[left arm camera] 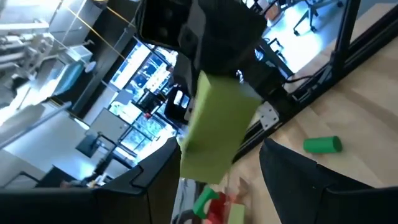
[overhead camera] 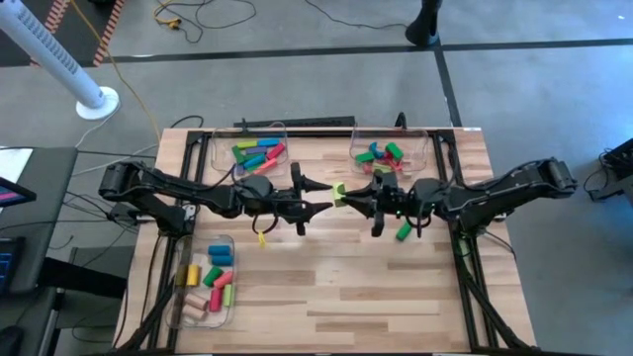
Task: Sort blocks by size
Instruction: Put the light green arch block into the top right transparent bin
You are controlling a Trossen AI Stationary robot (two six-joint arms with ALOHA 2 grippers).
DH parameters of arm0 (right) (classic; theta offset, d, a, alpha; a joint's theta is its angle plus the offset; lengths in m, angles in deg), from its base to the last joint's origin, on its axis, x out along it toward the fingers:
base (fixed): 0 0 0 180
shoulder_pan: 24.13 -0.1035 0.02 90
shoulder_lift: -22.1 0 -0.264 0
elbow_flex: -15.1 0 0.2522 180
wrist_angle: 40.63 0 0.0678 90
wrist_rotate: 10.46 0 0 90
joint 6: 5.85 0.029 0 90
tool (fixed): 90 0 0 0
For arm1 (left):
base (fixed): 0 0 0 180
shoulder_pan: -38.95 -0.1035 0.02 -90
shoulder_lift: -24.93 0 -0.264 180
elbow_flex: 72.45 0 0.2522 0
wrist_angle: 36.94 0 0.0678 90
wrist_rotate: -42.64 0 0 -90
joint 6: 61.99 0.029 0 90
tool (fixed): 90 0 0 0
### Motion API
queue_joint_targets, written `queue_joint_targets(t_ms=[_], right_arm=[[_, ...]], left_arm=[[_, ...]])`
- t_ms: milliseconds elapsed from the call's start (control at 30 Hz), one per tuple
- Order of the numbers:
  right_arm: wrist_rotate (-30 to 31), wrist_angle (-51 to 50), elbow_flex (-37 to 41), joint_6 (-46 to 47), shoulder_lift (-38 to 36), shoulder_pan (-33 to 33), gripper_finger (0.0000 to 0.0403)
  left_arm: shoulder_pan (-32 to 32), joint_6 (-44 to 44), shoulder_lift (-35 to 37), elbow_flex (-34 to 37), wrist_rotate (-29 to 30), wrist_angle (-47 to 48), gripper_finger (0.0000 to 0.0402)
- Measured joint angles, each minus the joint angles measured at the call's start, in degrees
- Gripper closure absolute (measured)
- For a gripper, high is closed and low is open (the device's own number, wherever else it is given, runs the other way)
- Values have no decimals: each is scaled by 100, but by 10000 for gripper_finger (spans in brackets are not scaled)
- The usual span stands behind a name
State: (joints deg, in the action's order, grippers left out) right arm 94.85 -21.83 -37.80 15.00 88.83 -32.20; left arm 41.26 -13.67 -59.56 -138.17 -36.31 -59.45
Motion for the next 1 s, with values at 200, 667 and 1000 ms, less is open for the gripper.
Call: queue_joint_targets(t_ms=[200, 667, 1000], right_arm=[[-18, 200, -204, -35, 374, 97, 330], [-92, 417, -483, -184, 658, 127, 330], [-94, 436, -485, -183, 654, 124, 330]], left_arm=[[0, 146, 0, 0, 18, -53, 191], [-3, -97, 2, -4, 698, -69, 191], [-4, -85, 2, -4, 778, -13, 248]])
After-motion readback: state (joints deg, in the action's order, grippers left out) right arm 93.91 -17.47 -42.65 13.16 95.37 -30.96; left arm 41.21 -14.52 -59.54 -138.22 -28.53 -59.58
